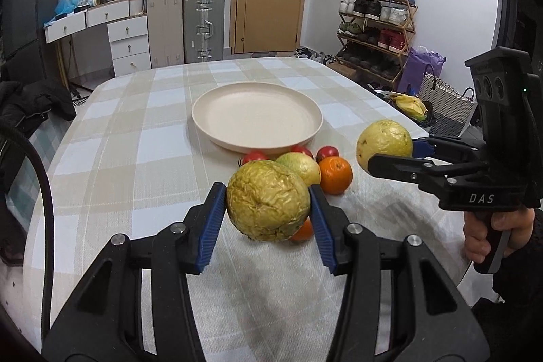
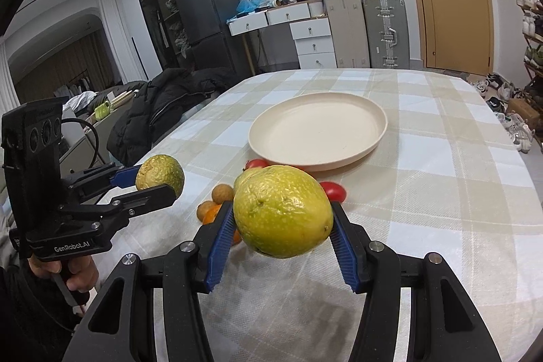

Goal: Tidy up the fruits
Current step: 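Carry both fruits over the white plate and open both tools to release them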

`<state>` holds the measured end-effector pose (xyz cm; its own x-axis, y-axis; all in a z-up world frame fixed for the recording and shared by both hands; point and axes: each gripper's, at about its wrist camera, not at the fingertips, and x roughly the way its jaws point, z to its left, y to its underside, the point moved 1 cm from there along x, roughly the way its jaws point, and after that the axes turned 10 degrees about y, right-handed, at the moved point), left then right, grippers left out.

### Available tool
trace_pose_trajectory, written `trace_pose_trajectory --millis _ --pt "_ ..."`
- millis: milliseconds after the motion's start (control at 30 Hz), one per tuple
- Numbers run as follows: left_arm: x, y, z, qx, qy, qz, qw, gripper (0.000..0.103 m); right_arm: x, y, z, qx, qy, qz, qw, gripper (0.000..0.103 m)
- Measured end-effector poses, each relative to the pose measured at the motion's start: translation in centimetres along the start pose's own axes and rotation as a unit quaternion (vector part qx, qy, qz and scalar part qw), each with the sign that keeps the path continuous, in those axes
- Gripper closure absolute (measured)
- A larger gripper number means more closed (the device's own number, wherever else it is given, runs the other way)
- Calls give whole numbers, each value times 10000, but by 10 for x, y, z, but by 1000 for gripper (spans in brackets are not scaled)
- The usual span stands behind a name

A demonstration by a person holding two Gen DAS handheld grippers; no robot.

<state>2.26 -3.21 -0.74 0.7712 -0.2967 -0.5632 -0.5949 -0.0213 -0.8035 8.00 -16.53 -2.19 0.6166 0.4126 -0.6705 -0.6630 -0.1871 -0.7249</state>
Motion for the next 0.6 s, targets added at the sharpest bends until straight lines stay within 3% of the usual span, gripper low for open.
trace_pose_trajectory --millis 600 --pt "25 -45 12 -14 -222 -187 9996 57 -1 -40 -16 240 65 -174 9995 48"
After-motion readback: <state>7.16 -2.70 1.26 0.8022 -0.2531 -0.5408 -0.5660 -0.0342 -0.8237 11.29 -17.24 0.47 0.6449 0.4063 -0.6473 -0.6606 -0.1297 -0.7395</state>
